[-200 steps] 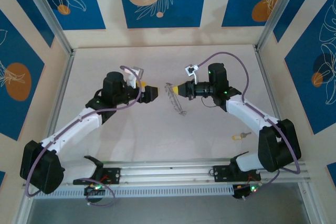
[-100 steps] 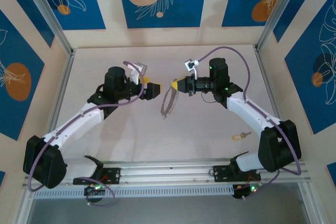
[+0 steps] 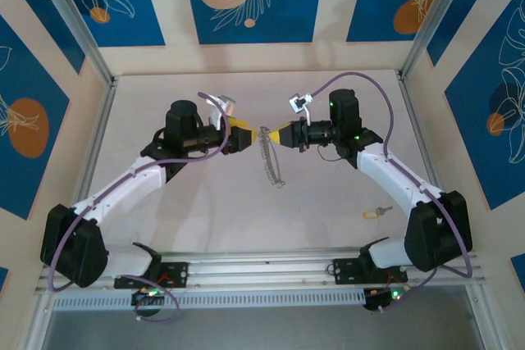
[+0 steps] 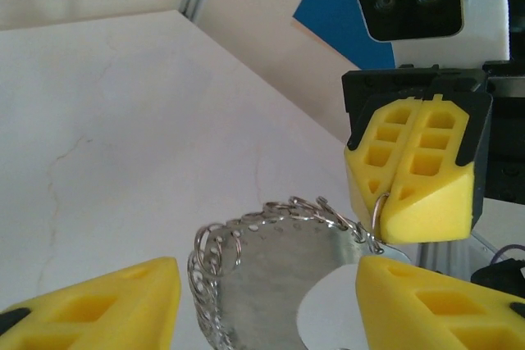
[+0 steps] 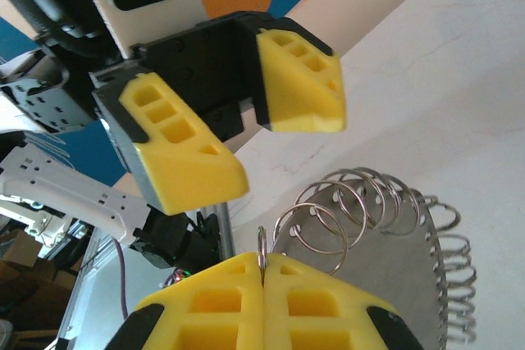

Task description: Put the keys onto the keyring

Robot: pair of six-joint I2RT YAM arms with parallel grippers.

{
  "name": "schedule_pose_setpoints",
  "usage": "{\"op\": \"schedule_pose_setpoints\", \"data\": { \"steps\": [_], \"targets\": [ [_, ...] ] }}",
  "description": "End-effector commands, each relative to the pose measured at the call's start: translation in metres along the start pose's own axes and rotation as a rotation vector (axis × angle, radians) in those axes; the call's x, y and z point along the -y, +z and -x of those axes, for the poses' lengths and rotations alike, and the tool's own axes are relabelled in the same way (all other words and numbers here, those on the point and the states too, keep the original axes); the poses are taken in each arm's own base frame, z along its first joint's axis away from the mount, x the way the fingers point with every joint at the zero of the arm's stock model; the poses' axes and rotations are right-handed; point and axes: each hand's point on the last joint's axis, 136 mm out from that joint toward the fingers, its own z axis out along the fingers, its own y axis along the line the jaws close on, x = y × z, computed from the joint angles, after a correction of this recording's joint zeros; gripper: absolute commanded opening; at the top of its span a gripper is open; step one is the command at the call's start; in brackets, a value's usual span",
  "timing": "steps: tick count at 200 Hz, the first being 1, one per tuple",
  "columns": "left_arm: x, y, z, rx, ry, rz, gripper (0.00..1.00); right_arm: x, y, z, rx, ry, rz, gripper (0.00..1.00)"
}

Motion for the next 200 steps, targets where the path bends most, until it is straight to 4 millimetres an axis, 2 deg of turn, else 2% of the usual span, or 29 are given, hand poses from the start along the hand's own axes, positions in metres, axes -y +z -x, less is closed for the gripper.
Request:
{"op": "schedule_pose_setpoints", "data": {
  "steps": [1,19,86,140,200],
  "targets": [
    [0.023,0.004,0.014,0.027,0.016,-0.121,0.53,-0.021,-0.006,0.01,0.002,-0.052,0.057,0.0],
    [0.025,0.006,0.014,0.029,0.006,-0.146,0.49,-0.02,-0.005,0.009,0.004,-0.05,0.056,0.0],
    [0.036,0.0,0.017,0.075,-0.013,-0.198,0.48,-0.013,-0.004,0.01,0.017,-0.037,0.038,0.0],
    [0.033,0.007,0.01,0.064,-0.042,-0.218,0.42,-0.011,-0.001,0.013,0.022,-0.029,0.045,0.0],
    [0.04,0.01,0.01,0.066,-0.039,-0.255,0.38,-0.009,0.003,0.012,0.02,-0.021,0.043,0.0]
  ]
}}
